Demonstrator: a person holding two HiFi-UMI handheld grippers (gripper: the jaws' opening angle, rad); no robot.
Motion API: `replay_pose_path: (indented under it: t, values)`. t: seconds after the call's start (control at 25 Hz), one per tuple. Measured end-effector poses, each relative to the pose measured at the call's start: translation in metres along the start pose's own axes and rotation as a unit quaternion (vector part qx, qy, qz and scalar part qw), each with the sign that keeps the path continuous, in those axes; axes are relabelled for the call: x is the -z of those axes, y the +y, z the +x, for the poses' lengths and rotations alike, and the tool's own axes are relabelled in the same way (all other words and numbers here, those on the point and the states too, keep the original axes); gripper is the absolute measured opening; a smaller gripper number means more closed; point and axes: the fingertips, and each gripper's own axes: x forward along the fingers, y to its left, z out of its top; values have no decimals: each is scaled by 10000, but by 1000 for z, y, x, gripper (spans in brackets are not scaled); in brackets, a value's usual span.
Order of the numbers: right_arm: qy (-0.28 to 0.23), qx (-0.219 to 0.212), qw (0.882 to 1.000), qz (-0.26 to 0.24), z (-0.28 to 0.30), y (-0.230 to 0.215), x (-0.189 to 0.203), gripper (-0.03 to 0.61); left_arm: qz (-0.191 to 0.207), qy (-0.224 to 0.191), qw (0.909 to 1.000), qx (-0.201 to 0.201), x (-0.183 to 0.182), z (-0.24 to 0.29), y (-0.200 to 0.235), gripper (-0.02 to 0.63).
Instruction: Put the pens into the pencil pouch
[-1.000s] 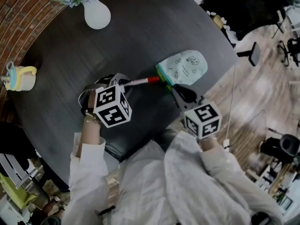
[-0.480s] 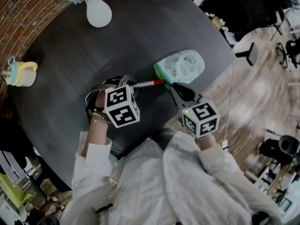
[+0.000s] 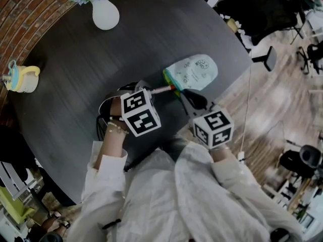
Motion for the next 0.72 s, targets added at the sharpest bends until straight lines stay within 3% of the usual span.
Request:
replay_pose_path:
  t: [0.24, 0.44, 0.72]
  values:
    - [6, -29, 10000, -2, 1, 0, 1, 35, -152, -206, 9997, 24, -24, 9, -10, 67]
    - [31, -86, 10000, 4, 4, 1, 0, 35, -501, -387, 9980, -34, -39, 13, -9, 68]
    - [59, -199, 9998, 47, 7, 2, 0, 35, -642, -814, 9939, -387, -67, 16, -5, 68]
